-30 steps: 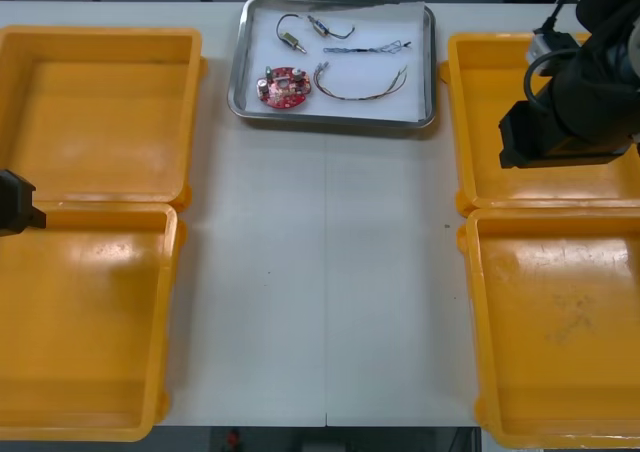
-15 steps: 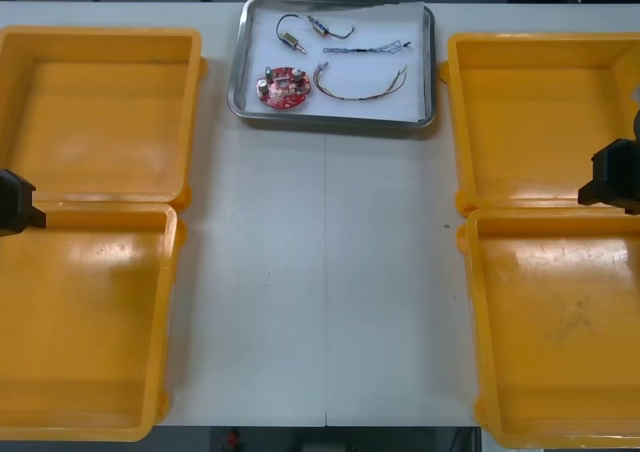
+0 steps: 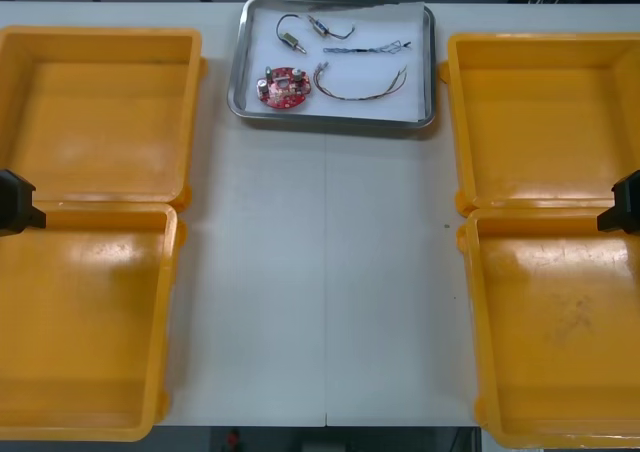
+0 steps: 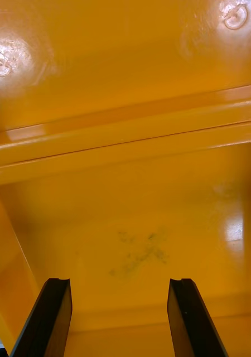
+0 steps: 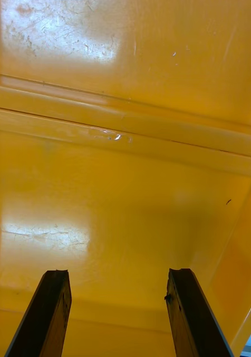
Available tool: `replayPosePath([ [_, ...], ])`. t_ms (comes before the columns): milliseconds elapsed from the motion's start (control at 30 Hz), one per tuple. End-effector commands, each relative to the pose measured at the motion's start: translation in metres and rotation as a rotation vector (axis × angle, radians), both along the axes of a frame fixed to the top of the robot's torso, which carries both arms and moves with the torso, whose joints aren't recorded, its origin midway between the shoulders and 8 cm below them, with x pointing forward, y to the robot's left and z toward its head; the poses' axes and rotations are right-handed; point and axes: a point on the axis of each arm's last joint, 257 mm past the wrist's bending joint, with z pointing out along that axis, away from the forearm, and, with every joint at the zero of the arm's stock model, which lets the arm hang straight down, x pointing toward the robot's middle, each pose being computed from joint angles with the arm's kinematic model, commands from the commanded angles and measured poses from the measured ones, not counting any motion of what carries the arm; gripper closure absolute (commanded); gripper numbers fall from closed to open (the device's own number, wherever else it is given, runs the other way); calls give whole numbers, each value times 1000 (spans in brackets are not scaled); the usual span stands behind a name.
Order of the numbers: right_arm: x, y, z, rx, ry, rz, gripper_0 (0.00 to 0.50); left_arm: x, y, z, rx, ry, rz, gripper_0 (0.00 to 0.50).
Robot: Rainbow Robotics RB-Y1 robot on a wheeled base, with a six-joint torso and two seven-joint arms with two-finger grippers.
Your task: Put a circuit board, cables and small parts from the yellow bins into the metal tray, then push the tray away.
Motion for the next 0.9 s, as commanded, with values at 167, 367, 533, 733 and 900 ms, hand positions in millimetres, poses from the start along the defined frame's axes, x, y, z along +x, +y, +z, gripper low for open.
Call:
replayPosePath([
  [167, 6, -25, 6, -21, -16, -23, 0, 0, 9, 13, 53, -15, -22, 0],
  [367, 3, -25, 3, -26, -6, -3, 0, 0, 9, 13, 53, -15, -22, 0],
  [533, 3, -25, 3, -26, -6, -3, 0, 0, 9, 13, 53, -15, -22, 0],
  [733, 3, -25, 3, -26, -6, -3, 0, 0, 9, 13, 53, -15, -22, 0],
  [900, 3, -25, 3, -26, -6, -3, 0, 0, 9, 13, 53, -15, -22, 0],
])
